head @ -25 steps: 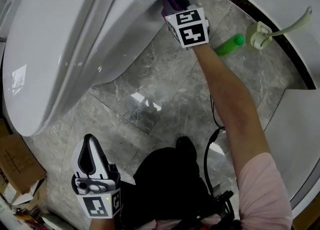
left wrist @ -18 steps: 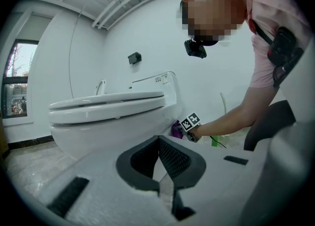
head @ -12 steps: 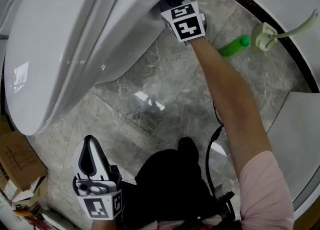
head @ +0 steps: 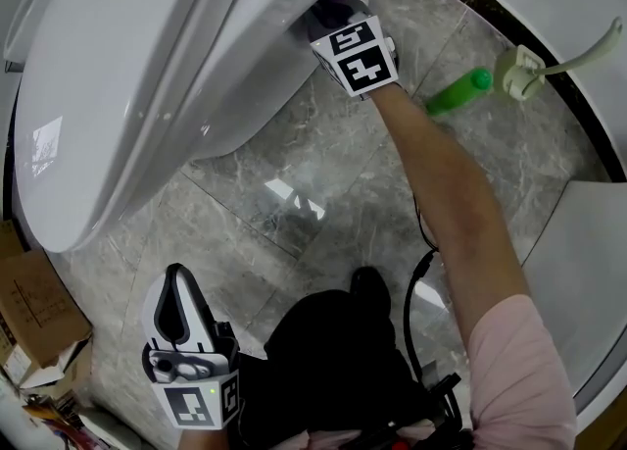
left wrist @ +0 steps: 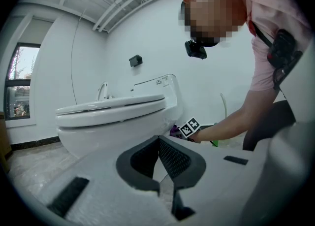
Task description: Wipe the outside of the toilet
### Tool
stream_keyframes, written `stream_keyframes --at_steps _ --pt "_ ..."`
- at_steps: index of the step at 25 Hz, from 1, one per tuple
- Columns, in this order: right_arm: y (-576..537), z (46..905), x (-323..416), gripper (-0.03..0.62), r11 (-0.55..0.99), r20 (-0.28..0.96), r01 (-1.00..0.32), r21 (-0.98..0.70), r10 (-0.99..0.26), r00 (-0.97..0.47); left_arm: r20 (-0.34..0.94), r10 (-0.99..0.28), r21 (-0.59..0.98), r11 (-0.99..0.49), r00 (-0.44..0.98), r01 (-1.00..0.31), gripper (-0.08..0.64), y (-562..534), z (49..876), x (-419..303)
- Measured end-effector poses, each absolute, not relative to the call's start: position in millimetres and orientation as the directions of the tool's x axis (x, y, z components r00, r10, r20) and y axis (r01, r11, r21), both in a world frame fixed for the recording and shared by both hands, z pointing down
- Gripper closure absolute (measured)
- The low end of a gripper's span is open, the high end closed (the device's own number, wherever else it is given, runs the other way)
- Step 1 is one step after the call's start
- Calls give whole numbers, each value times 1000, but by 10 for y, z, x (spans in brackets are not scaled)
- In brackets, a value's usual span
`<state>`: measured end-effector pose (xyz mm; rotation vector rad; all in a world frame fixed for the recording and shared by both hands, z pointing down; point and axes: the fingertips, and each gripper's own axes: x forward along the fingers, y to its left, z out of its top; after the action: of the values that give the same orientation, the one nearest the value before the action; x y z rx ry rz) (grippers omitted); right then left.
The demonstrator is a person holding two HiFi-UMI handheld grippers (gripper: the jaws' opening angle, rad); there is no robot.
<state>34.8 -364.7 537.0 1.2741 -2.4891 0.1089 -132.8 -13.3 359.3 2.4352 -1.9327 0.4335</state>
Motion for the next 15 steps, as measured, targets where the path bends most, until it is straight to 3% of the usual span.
stream_keyframes --at_steps 15 --pt "-3261 5349 -52 538 663 319 -747 44 -718 -619 196 -960 -167 -236 202 -957 552 -62 3546 -1378"
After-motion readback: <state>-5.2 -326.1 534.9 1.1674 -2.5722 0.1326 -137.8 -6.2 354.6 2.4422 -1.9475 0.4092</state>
